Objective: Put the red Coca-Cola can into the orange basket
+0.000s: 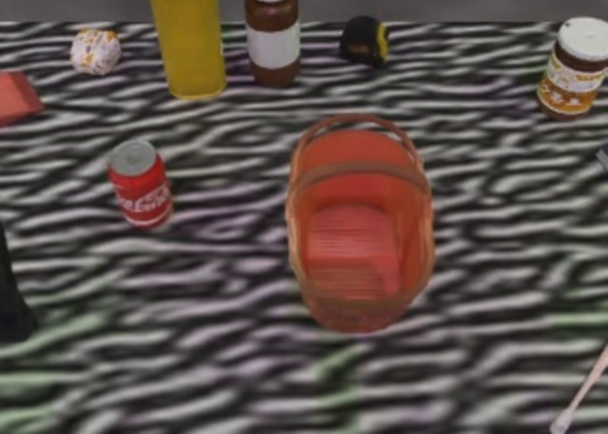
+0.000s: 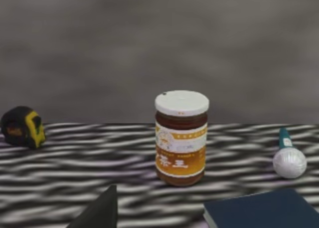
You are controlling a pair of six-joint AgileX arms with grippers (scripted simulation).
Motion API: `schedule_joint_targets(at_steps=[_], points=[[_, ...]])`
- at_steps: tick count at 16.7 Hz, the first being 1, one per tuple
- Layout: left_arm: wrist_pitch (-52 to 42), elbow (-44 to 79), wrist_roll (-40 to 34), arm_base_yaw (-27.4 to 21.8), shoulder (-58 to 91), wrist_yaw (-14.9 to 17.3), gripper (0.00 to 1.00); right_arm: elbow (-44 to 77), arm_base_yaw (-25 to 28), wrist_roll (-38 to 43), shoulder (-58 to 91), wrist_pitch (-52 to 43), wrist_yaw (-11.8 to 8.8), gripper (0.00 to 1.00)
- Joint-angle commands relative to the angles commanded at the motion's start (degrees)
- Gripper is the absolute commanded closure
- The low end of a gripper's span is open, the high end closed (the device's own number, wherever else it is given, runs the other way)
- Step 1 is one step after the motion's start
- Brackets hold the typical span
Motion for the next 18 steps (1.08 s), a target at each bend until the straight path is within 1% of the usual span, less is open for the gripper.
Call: schedule_joint_targets(at_steps=[4, 8, 12, 18], points=[[-1.32, 1.71, 0.65, -0.27, 1.73, 0.03, 0.00, 0.00, 0.00, 0.00, 0.00, 0.00, 0.00, 0.00], [-8.72, 11.94, 4.31, -1.63, 12.48, 0.07, 0.00, 0.00, 0.00, 0.00, 0.00, 0.00, 0.00, 0.00], [-20.21, 29.17, 10.00, -3.66, 32.08, 0.11, 0.00, 0.00, 0.00, 0.00, 0.00, 0.00, 0.00, 0.00], [-40.06, 61.47, 19.89, -7.25, 69.84, 0.37, 0.00, 0.00, 0.00, 0.00, 0.00, 0.00, 0.00, 0.00]])
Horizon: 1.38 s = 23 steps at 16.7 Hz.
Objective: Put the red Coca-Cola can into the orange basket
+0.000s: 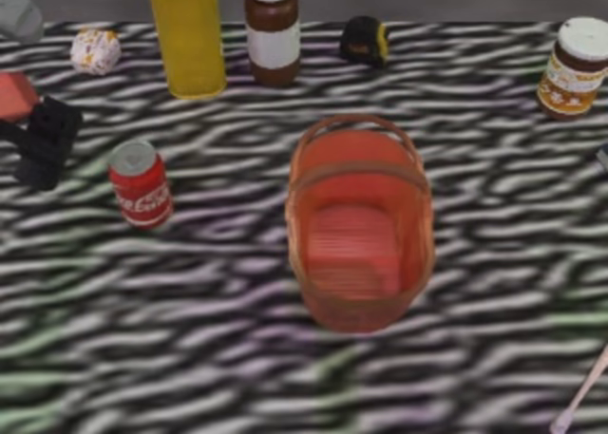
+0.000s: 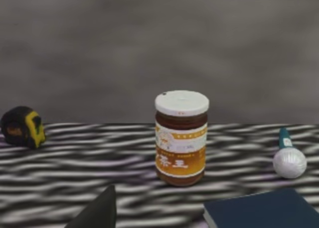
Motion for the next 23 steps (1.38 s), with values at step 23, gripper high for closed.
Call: schedule_joint_targets(at_steps=[23], points=[[-26.98, 43.94, 14.91, -5.12, 58.50, -0.17, 0.00, 0.00, 0.00, 0.00, 0.00, 0.00, 0.00, 0.00]])
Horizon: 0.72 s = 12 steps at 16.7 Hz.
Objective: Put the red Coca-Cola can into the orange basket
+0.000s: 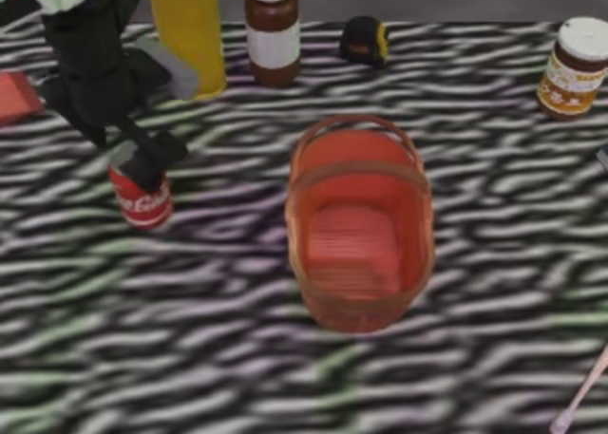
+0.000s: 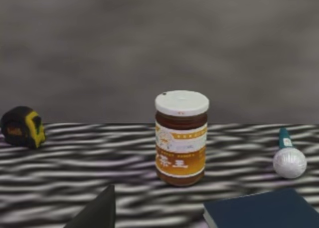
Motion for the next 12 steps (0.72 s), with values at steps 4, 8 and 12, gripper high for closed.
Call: schedule_joint_targets(at_steps=[4, 8, 12], points=[[5.80, -4.37, -0.02, -0.03, 1.39, 0.01, 0.00, 0.00, 0.00, 0.00, 0.00, 0.00, 0.00, 0.00], [6.03, -4.57, -0.01, -0.04, 1.47, 0.01, 0.00, 0.00, 0.00, 0.00, 0.00, 0.00, 0.00, 0.00], [6.03, -4.57, -0.01, -0.04, 1.47, 0.01, 0.30, 0.00, 0.00, 0.00, 0.00, 0.00, 0.00, 0.00]])
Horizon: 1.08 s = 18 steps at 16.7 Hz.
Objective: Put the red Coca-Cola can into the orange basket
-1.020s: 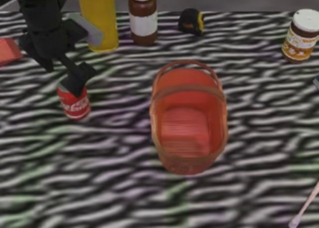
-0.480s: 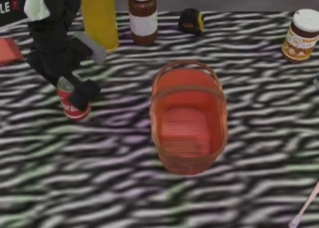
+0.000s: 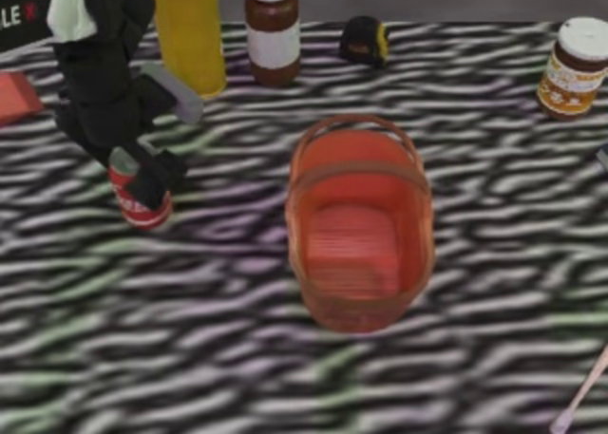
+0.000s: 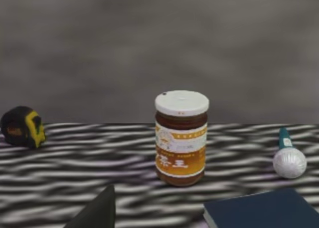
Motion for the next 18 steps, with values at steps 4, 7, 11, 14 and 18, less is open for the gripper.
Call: schedule_joint_targets(at_steps=[4, 7, 11, 14, 18], points=[[0.00, 0.00, 0.00, 0.00, 0.00, 0.00, 0.60, 0.00, 0.00, 0.00, 0.00, 0.00, 0.00, 0.00], [0.00, 0.00, 0.00, 0.00, 0.00, 0.00, 0.83, 0.00, 0.00, 0.00, 0.00, 0.00, 0.00, 0.00], [0.00, 0.00, 0.00, 0.00, 0.00, 0.00, 1.00, 0.00, 0.00, 0.00, 0.00, 0.00, 0.00, 0.00], [0.00, 0.00, 0.00, 0.00, 0.00, 0.00, 1.00, 0.00, 0.00, 0.00, 0.00, 0.00, 0.00, 0.00], [-0.01, -0.04, 0.07, 0.09, -0.15, 0.00, 1.00, 0.00, 0.00, 0.00, 0.00, 0.00, 0.00, 0.00]])
